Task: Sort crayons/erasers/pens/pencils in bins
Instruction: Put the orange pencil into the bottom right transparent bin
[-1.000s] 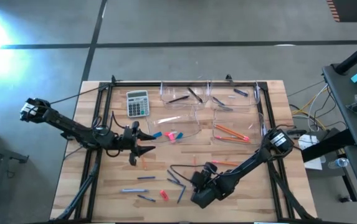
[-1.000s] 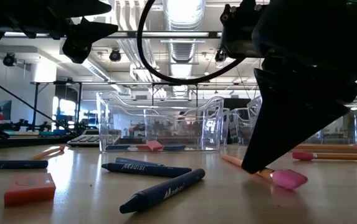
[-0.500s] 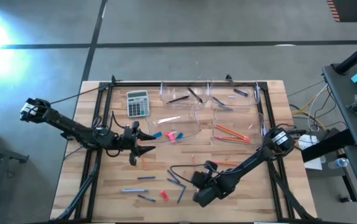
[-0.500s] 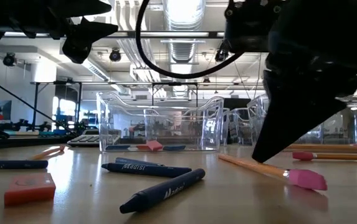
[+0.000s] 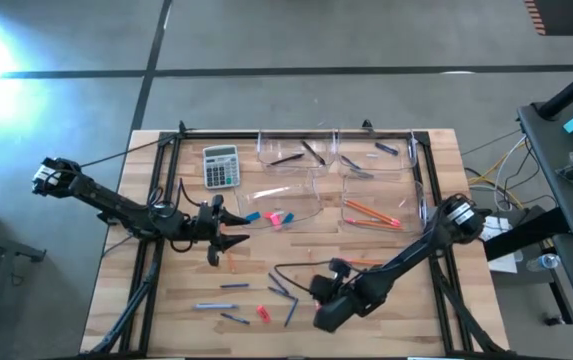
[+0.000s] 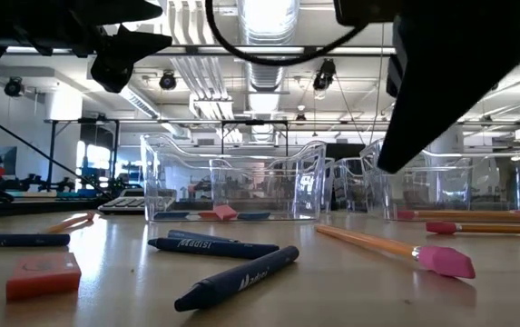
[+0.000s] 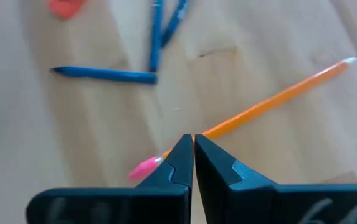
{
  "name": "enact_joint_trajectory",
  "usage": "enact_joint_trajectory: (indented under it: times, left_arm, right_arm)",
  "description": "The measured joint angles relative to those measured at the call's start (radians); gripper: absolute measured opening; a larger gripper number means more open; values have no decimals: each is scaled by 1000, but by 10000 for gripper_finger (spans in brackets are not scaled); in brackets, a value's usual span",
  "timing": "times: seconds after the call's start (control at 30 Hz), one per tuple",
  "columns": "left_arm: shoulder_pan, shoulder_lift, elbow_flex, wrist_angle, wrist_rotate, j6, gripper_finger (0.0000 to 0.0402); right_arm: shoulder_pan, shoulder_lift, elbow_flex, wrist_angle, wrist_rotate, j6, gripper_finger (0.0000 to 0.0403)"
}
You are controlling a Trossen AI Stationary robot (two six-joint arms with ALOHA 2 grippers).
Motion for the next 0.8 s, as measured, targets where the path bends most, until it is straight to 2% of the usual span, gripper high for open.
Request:
enact_joint_trajectory:
  times: [0.2,0.37,0.57,0.8]
  left_arm:
    - [0,0,0,0,0,0,185]
    - [0,0,0,0,0,0,185]
    - [0,0,0,0,0,1,185]
    - [0,0,0,0,0,1,185]
  right_arm:
    - [-18,-32,0,-6,-15,-37,18]
    - [-43,-35,0,-8,-89,-68,71]
    - [-62,-34,0,10,-87,-57,141]
    - [-60,-34,0,84,-79,-76,171]
